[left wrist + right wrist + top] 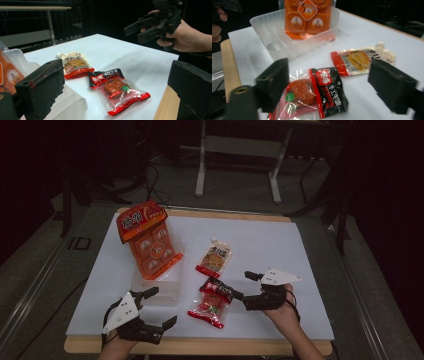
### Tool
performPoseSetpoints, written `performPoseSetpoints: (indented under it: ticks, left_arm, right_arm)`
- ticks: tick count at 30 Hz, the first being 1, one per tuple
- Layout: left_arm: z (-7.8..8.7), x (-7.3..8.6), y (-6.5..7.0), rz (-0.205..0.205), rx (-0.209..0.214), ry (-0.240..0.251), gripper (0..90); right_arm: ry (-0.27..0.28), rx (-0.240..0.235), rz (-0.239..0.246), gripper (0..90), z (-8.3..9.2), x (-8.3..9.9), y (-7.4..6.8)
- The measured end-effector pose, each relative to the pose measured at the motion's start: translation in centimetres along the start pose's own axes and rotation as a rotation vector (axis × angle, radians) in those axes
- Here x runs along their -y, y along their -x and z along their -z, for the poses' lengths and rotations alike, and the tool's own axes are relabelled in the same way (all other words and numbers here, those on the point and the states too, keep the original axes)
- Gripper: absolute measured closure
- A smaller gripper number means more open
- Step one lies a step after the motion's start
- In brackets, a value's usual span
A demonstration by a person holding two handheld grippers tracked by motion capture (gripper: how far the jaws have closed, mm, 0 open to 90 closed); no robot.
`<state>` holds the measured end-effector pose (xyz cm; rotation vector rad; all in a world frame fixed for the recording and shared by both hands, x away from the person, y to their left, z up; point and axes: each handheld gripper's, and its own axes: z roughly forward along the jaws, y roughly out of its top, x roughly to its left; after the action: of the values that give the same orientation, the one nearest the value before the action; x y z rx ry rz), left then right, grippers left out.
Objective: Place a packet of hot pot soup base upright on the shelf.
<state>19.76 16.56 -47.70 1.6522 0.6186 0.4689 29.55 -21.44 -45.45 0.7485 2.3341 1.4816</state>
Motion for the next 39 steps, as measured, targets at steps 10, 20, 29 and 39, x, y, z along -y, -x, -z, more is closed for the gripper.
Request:
performPoseSetpoints:
  ticks: [10, 20, 29, 39]
  left_arm:
    - [-0.8, 0.8, 0.8, -0.004, 0.016, -0.038, 1.4]
    - [-1.0, 1.2, 0.7, 0.006, 0.000, -0.029, 1.3]
    - [-1.1, 1.3, 0.7, 0.001, -0.007, -0.032, 1.4]
    - [-1.3, 1.4, 0.7, 0.010, 0.001, -0.046, 1.4]
  right_arm:
    - [-0.081, -0.042, -0.016, 24.4, -2.8, 1.4, 1.0]
    - [-0.174, -0.048, -0.051, 30.8, -5.2, 3.1, 2.7]
    - [-0.233, -0.046, -0.086, 32.5, -6.9, 4.3, 3.6]
    - [-0.307, -0.036, -0.072, 32.2, -8.1, 5.1, 3.5]
